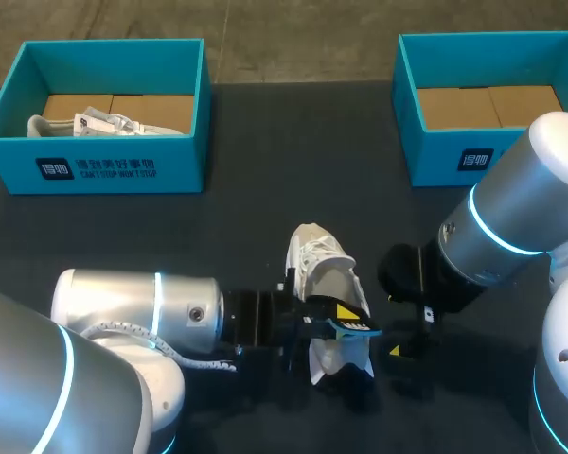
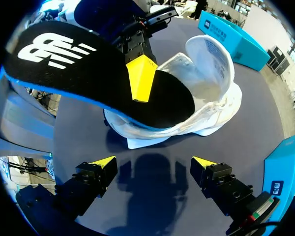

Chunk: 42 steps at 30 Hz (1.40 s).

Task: Take the shoe out of the shoebox, open the shoe tongue, remove and reinsert the insole, then place the shoe into the shoebox

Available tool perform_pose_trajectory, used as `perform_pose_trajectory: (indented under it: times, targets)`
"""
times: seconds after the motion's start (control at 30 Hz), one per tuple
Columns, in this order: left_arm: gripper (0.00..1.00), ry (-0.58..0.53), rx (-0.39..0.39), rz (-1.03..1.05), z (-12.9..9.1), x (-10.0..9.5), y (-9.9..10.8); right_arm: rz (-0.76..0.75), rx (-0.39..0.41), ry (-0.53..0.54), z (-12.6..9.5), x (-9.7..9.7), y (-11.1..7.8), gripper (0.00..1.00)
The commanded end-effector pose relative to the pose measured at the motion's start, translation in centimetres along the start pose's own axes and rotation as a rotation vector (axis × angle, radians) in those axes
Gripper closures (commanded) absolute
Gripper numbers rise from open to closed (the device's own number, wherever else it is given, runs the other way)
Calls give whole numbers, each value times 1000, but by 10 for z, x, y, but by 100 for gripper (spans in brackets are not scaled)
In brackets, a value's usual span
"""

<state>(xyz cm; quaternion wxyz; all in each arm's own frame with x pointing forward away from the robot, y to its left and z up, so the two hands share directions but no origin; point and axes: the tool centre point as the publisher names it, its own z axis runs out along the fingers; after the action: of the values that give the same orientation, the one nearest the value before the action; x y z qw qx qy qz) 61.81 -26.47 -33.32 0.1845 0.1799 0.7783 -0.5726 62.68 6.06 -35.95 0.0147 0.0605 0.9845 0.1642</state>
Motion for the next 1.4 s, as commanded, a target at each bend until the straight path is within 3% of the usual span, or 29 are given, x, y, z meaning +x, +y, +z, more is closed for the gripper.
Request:
perform_pose_trajectory:
  times: [0.03,0.3,0.53,0.83,0.97,1.0,1.4]
  targets:
    - [100,-10,-4,1,-2,1,8,2,2,-4,2,1,1,0]
    - [100,-14,-23,6,0,-6,17,2,2,-4,2,1,1,0]
    - [100,-13,-92,20,0,-12,29,2,2,-4,2,1,1,0]
    - [100,-16,-64,-6,0,-15,30,2,2,-4,2,1,1,0]
    - [72,-14,-45,-16,-2,-11,22,2,2,-4,2,1,1,0]
    - [69,-13,-44,-15,-2,-11,20,2,2,-4,2,1,1,0]
    - [68,-15,0,-16,-9,-7,-2,2,2,-4,2,1,1,0]
